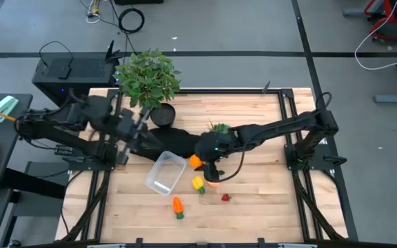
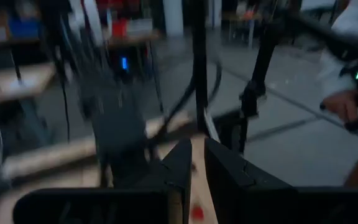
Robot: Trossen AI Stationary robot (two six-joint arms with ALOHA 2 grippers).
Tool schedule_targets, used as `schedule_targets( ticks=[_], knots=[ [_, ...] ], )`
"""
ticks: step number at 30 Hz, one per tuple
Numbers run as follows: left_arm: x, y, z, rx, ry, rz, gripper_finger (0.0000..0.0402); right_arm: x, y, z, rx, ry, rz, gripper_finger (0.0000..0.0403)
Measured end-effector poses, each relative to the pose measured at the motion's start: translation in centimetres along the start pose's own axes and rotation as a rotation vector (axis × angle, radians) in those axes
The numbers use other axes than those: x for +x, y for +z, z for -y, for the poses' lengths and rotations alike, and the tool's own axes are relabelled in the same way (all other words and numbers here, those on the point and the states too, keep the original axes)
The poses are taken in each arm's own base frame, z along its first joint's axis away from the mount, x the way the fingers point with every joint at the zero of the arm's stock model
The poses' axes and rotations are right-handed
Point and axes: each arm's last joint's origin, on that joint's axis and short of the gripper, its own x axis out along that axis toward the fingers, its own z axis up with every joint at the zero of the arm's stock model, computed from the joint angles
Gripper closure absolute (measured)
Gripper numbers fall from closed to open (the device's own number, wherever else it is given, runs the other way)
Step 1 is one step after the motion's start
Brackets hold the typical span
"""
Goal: Pick and placing Produce into tupperware
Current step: Put the orange into the transparent bin
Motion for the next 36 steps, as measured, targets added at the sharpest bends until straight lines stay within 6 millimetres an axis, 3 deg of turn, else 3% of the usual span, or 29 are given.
schedule_targets(
  ticks=[4,11,14,21,28,36],
  knots=[
    [-2.0,1.0,0.3,0.051,0.017,0.068,0.035,1.3,0.5,1.0,0.015,0.051,0.021,0.0144],
    [-3.4,1.5,0.4,0.078,0.056,0.104,0.0351,3.3,1.1,2.7,0.05,0.095,0.102,0.0152],
    [-3.4,1.5,0.4,0.078,0.056,0.105,0.0351,4.1,1.3,2.8,0.071,0.103,0.122,0.015],
    [-3.4,1.4,0.4,0.077,0.055,0.1,0.0351,4.8,5.6,3.0,0.0,0.082,0.138,0.015],
    [-3.4,1.4,0.4,0.077,0.055,0.099,0.0345,7.3,7.8,4.8,0.0,0.059,0.052,0.0149],
    [-3.4,1.4,0.4,0.077,0.055,0.099,0.0344,10.7,8.3,4.6,0.0,0.113,0.018,0.015]
  ],
)
